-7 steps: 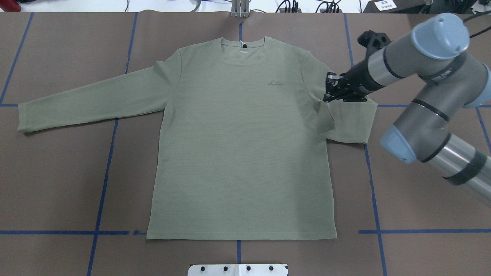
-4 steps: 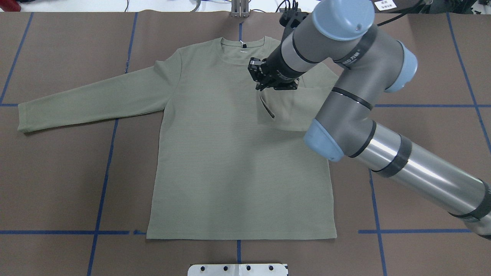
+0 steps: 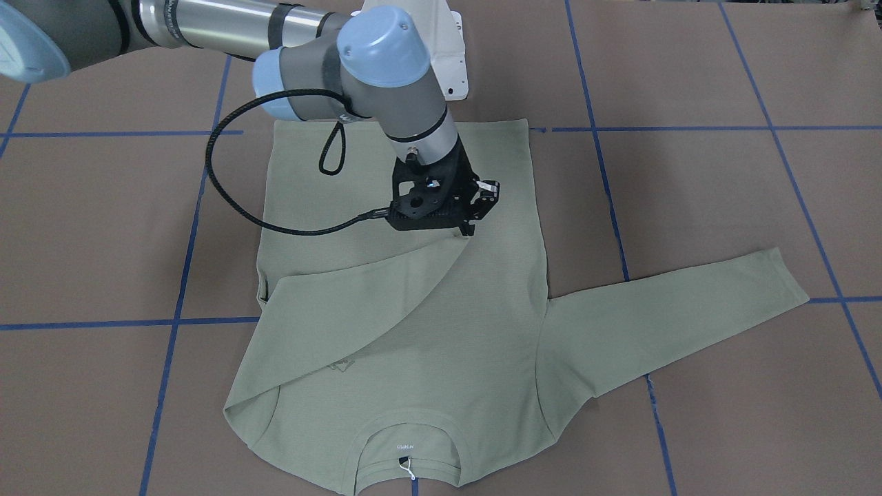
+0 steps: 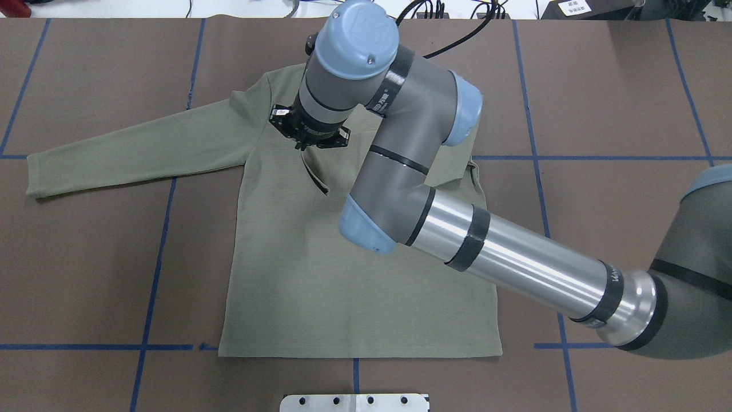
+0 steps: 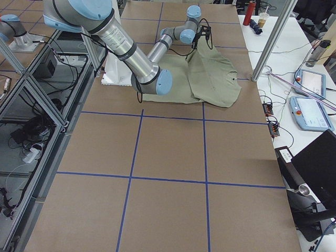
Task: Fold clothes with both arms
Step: 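Carry the sleeve across the shirt body toward the other sleeve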
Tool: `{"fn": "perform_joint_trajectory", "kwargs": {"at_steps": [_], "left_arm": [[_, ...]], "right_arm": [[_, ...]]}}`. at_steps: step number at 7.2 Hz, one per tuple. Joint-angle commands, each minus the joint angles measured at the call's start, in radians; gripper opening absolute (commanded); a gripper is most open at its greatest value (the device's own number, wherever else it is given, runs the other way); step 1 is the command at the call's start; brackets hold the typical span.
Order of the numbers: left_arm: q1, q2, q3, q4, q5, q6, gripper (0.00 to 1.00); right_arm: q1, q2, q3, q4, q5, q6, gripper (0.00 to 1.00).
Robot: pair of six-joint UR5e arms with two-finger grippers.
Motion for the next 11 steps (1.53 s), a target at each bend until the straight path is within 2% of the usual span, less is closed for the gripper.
{"fn": "perform_joint_trajectory", "kwargs": {"at_steps": [1, 3, 4, 5, 6, 7, 8, 9, 10, 11], "left_arm": [[0.001, -0.013, 0.022, -0.025, 0.001, -0.050, 1.00], [0.004, -0.015, 0.021, -0.026, 0.001, -0.051, 1.00], [0.004, -0.015, 0.022, -0.026, 0.001, -0.051, 1.00], [0.007, -0.015, 0.024, -0.026, 0.001, -0.050, 1.00], [0.045, -0.024, 0.036, -0.041, 0.002, -0.051, 1.00], [0.056, -0.035, 0.085, -0.074, 0.002, -0.051, 1.00], [0.064, -0.036, 0.125, -0.129, 0.004, -0.083, 1.00], [0.099, -0.052, 0.167, -0.204, 0.011, -0.172, 0.99], [0.163, -0.068, 0.218, -0.279, 0.014, -0.258, 0.99], [0.186, -0.073, 0.244, -0.330, 0.031, -0.316, 0.99]], "right_arm": [[-0.044, 0.055, -0.110, 0.075, -0.054, 0.027, 0.00], [-0.058, 0.088, -0.156, 0.109, -0.069, 0.028, 0.00], [-0.066, 0.099, -0.177, 0.114, -0.092, 0.028, 0.08], [-0.066, 0.101, -0.188, 0.115, -0.094, 0.028, 0.67], [-0.066, 0.104, -0.193, 0.115, -0.097, 0.030, 0.79], [-0.072, 0.121, -0.213, 0.115, -0.106, 0.054, 0.80], [-0.075, 0.136, -0.222, 0.115, -0.117, 0.062, 0.90], [-0.058, 0.132, -0.207, 0.115, -0.115, 0.106, 0.94], [-0.002, 0.086, -0.158, 0.105, -0.059, 0.113, 0.94], [0.075, -0.006, -0.065, 0.105, 0.043, 0.111, 0.94]]}}
